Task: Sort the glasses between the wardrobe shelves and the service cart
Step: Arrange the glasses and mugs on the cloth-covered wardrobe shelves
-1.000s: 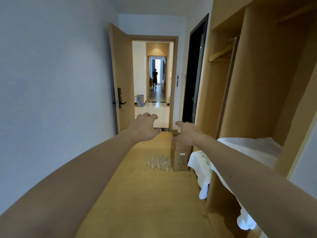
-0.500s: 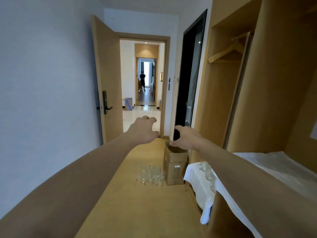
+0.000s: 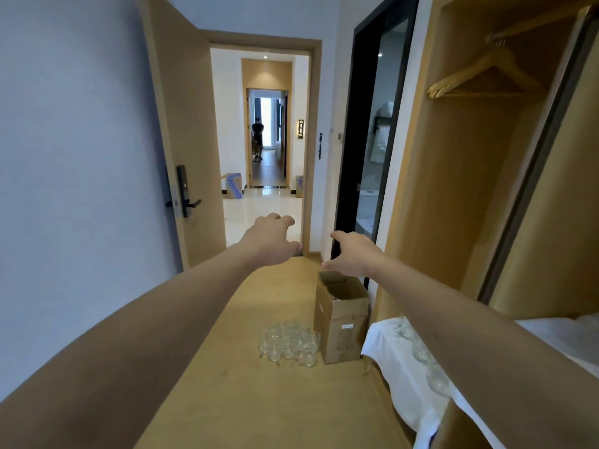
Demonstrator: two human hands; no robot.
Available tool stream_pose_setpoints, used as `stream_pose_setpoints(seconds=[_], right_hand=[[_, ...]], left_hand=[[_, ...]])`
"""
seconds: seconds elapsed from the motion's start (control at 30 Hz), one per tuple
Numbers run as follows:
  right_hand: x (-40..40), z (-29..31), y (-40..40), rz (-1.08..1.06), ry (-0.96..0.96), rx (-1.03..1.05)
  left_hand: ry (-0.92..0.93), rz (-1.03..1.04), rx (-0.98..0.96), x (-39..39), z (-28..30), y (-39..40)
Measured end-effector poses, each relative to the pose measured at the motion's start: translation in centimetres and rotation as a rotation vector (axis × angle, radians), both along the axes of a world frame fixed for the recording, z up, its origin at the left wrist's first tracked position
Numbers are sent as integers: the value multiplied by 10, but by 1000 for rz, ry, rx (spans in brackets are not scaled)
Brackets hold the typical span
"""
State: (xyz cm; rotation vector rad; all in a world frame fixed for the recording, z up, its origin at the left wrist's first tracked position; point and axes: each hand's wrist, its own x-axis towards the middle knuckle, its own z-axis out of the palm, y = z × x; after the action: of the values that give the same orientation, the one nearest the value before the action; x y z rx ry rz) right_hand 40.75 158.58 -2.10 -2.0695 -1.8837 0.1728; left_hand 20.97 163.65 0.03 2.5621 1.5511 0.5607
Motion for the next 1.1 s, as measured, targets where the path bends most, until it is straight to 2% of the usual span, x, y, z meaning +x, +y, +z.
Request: stream_pose_setpoints(seconds=[0.37, 0.73, 1.1], right_hand=[[40, -28, 161, 29, 16, 6], [146, -30, 319, 27, 35, -27], [243, -71, 398, -93, 72, -132]], left_hand=[[2, 25, 10, 45, -19, 141], [25, 14, -8, 161, -20, 305], [56, -141, -58, 262, -62, 424]])
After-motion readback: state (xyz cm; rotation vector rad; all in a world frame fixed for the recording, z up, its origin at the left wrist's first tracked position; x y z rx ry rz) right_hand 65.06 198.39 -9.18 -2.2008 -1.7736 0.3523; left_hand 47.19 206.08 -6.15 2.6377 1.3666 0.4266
